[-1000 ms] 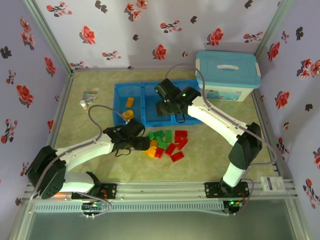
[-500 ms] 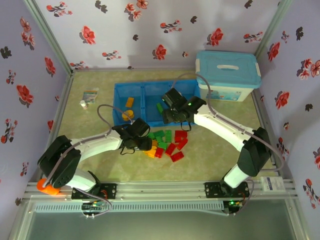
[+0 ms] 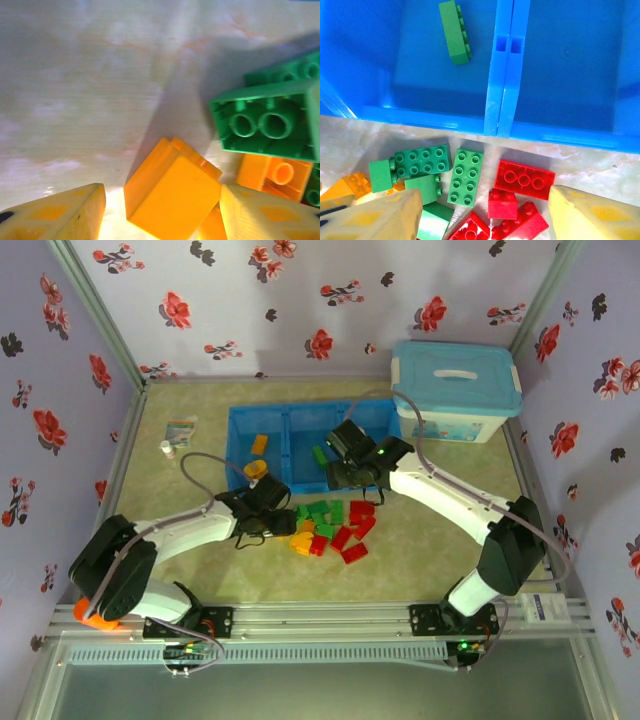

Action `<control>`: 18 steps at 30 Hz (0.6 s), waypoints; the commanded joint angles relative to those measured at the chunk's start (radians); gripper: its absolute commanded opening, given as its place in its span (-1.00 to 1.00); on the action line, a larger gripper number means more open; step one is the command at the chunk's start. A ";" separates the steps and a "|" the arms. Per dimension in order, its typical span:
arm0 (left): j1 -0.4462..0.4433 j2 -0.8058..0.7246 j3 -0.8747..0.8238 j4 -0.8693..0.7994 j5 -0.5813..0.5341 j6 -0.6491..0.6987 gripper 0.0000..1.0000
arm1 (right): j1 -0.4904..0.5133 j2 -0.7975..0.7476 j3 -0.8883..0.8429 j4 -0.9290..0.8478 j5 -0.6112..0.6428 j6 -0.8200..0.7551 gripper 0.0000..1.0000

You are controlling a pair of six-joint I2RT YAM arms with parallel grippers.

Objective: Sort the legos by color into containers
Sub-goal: Pick up the lego from the center of the table.

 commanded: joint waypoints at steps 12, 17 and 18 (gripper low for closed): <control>0.003 -0.115 -0.038 -0.002 -0.037 0.024 0.62 | -0.004 -0.035 -0.029 0.041 -0.026 0.027 0.35; -0.006 -0.044 -0.013 0.012 0.027 0.060 0.61 | -0.004 -0.048 -0.060 0.052 -0.025 0.035 0.35; -0.009 -0.032 -0.010 0.011 0.031 0.062 0.61 | -0.004 -0.049 -0.067 0.052 -0.025 0.036 0.36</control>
